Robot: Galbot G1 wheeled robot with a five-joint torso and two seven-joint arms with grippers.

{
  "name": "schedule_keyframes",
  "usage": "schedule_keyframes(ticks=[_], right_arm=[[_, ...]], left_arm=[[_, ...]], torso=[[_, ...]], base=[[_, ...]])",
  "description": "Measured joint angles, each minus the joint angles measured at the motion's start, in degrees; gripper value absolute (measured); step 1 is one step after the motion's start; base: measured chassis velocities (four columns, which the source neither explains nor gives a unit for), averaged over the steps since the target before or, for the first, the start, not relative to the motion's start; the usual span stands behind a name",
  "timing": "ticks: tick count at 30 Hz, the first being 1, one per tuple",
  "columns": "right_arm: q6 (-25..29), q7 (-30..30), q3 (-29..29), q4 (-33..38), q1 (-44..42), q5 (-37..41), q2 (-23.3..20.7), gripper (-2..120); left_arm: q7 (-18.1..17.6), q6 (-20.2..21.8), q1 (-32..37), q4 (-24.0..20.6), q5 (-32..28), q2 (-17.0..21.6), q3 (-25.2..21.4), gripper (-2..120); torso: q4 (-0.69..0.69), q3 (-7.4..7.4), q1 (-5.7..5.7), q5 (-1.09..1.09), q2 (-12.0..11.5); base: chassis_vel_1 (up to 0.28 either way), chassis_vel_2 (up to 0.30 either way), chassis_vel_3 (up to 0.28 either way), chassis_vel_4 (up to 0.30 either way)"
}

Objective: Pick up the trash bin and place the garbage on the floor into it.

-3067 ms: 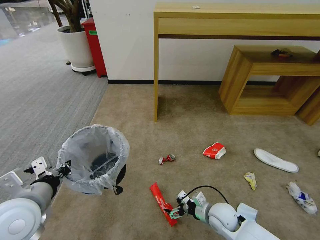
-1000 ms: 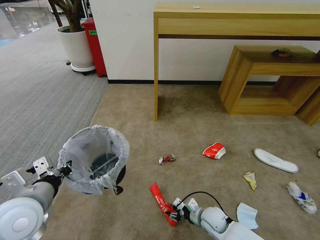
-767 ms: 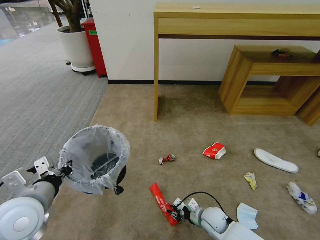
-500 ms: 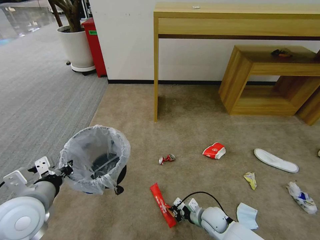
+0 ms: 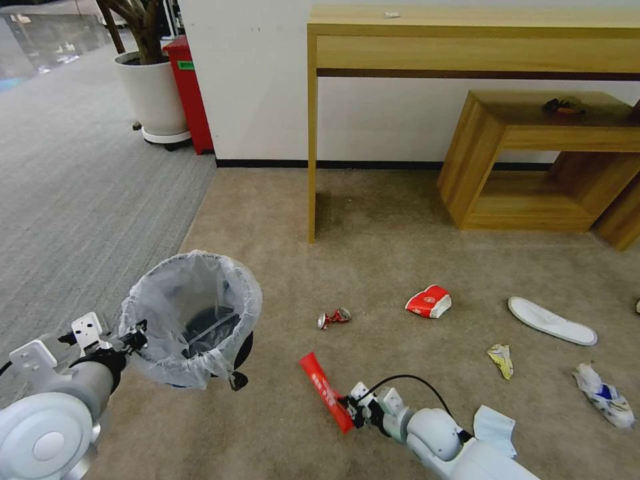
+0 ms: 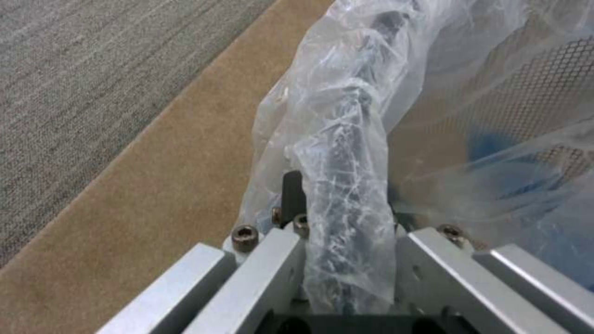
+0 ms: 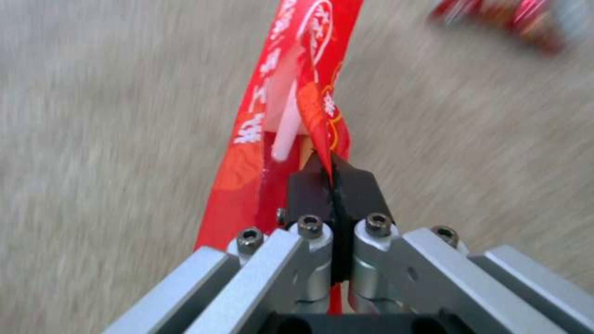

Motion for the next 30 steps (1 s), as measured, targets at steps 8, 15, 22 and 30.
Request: schedule_keyframes(ticks=[8,15,22,30], right_arm=[[4.66,1.36,6.34,9.9,-1.86,5.03,-2.58,0],[5.3,1.32,10.89,16.84,-1.81,9.46,-3.7,0],[7.49,0.08,13.52,21.51,-0.93,13.32,-4.04,0],[10.9,-2.73,13.85,24.17,1.44,18.32,-4.27,0]], left_arm=[[0.39,0.0,0.26,0.51,1.82,0.78,2.03,0],[0.68,0.0,0.95,0.58,3.17,1.45,3.32,0],[0.91,0.0,2.0,0.51,4.13,2.63,4.58,0],[0.96,0.0,2.94,0.32,4.03,6.09,6.87,0]], torso=[[0.0,0.0,0.0,-0.01,0.0],[0.0,0.0,0.0,-0.01,0.0],[0.0,0.0,0.0,-0.01,0.0],[0.0,0.0,0.0,-0.01,0.0]], base=[[0.0,0.0,0.0,0.0],[0.0,0.0,0.0,0.0],[0.0,0.0,0.0,0.0],[0.0,0.0,0.0,0.0]])
